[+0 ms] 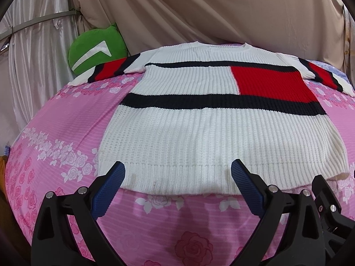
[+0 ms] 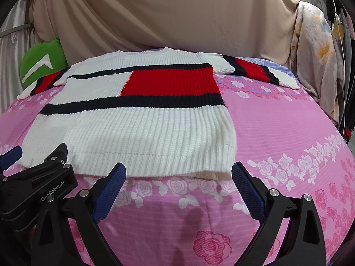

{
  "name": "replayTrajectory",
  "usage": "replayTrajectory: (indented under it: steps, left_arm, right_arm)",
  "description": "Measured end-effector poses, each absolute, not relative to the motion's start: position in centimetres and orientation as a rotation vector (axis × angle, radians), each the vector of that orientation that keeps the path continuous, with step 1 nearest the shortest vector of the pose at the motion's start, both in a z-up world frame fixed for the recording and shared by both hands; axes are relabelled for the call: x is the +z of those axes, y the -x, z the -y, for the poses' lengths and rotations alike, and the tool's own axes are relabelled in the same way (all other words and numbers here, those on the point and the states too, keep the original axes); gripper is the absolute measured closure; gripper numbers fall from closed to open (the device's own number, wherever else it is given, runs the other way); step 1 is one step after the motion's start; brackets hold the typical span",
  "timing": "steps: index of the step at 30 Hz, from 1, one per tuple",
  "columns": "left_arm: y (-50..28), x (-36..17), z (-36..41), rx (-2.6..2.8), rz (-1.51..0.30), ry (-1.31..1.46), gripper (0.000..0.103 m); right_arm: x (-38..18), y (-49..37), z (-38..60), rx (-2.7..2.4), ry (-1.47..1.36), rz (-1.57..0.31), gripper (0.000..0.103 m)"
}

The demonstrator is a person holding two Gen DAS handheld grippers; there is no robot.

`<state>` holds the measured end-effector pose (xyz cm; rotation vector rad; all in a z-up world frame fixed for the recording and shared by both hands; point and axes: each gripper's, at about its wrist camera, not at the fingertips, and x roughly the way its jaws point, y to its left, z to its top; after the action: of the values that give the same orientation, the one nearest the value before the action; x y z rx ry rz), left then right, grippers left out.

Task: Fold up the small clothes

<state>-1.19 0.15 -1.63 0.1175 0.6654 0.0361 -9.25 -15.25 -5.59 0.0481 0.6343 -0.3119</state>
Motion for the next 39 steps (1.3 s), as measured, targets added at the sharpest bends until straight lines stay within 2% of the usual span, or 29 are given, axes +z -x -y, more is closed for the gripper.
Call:
replayTrajectory:
  steps: [31,34,39]
  left_arm:
    - [1.4,-0.6,-0.7,-0.026,-0.641,-0.09,0.009]
    - [0.6,1.0,-1.3,-0.05,-0.619,-0.081,0.008]
    - [-2.2,4.0,-2.7,-0.051,-0.545,-0.095,0.005]
  right_arm:
    - [-5.2,8.9,17.1,-0.262,-0.083,-0.644,0.009]
    - [-3.1,8.7,20.2,-0.301,-0.081,-0.6,0.009]
    - [0.7,5.6,30.8,-0.412,-0.12,-0.514,0.009]
